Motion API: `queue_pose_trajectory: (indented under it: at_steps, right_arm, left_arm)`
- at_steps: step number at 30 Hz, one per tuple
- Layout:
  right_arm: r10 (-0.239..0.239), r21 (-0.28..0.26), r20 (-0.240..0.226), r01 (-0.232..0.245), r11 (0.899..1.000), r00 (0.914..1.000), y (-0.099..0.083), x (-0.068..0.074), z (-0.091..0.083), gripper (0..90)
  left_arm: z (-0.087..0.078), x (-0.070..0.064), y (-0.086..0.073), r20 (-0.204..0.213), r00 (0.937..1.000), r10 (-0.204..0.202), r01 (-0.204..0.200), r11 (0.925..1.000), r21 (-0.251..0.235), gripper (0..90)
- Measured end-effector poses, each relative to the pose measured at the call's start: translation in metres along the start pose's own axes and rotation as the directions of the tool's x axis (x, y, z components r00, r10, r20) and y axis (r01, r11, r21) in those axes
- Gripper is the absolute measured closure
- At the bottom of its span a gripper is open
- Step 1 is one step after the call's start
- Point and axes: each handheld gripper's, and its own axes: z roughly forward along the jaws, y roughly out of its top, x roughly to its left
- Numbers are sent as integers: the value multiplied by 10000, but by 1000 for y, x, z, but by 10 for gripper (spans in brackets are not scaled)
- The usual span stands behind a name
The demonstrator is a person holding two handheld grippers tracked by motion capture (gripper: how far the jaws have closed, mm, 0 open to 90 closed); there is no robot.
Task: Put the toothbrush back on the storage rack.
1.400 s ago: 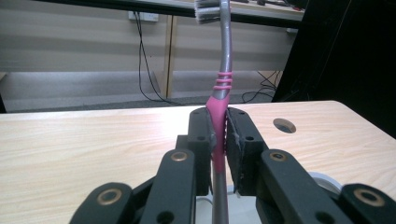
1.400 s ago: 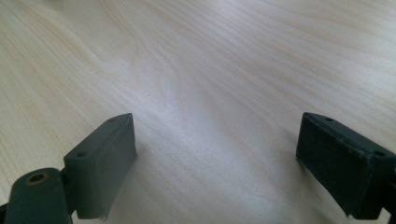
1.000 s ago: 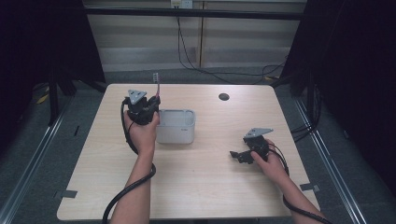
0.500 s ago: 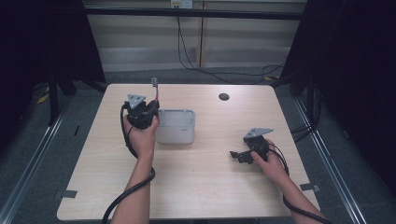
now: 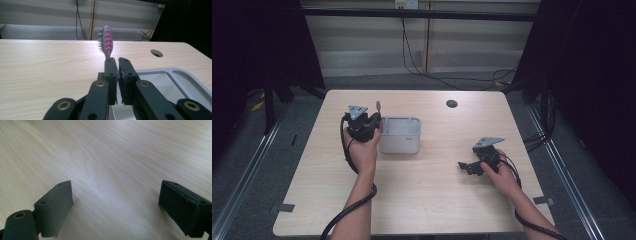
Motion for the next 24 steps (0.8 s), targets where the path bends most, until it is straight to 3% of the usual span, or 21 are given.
queue_pose_trajectory:
  at_steps: [12,20,24]
  right_arm:
    - [9,1,4,-9,10000,10000,0,0,0,113]
    - [4,-4,2,-4,10000,10000,0,0,0,114]
    - [5,-3,2,-5,10000,10000,0,0,0,114]
  left_arm:
    - [-11,3,4,62,9998,210,-212,9990,394,740]
    - [-20,9,5,114,9998,165,-171,9980,606,599]
    - [-23,11,4,159,9997,171,-184,9960,876,480]
